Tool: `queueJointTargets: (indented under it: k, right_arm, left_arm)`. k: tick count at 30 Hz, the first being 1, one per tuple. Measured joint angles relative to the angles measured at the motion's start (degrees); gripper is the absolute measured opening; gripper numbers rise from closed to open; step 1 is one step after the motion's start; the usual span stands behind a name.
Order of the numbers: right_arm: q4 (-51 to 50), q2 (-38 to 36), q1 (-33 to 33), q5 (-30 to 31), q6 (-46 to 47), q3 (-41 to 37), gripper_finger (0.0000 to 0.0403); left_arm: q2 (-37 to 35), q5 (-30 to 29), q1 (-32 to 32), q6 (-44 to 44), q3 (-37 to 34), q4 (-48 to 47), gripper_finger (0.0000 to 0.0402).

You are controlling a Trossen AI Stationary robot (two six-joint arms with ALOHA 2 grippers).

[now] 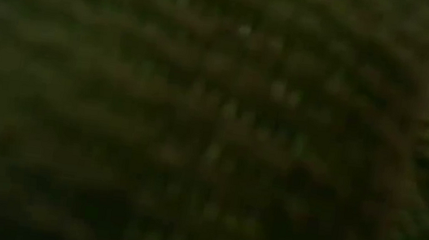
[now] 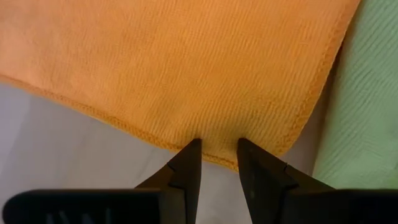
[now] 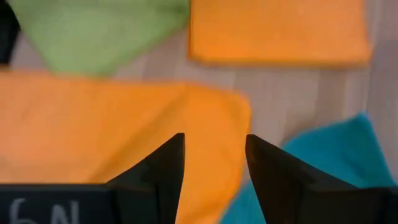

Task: Fold microfiber towels
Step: Fold the orange microfiber cloth

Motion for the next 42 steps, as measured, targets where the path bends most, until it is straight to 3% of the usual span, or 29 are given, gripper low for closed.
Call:
queueJointTargets:
  k: [6,11,15,26,33,42]
  right_arm:
    - [34.59,-6.07,0.65,0.13,0.08,-19.56,0.0173]
    - [54.38,-0.63,-0.11,0.14,-0.85,-30.78,0.0173]
    - [64.7,6.64,-0.32,0.18,-1.72,-32.48,0.0173]
    - [66.97,21.63,-2.5,0.21,-7.38,-25.84,0.0173]
    - [66.69,25.6,-3.06,0.85,-10.3,-21.47,0.0173]
    - [65.08,28.48,-3.57,-4.2,-10.3,-21.71,0.0173]
  left_arm:
    - [-0.24,-3.29,-0.58,0.02,0.0,1.0,0.0096]
    - [-0.24,-3.23,-0.55,0.02,0.0,1.09,0.0096]
    - [-0.24,-3.29,0.23,0.22,0.0,1.13,0.0096]
    - [-0.26,-3.81,4.06,3.34,0.0,2.18,0.0096]
    - [-0.28,-6.57,6.76,6.84,0.0,2.75,0.0096]
    - [-0.28,-6.35,8.34,9.4,0.0,3.42,0.0096]
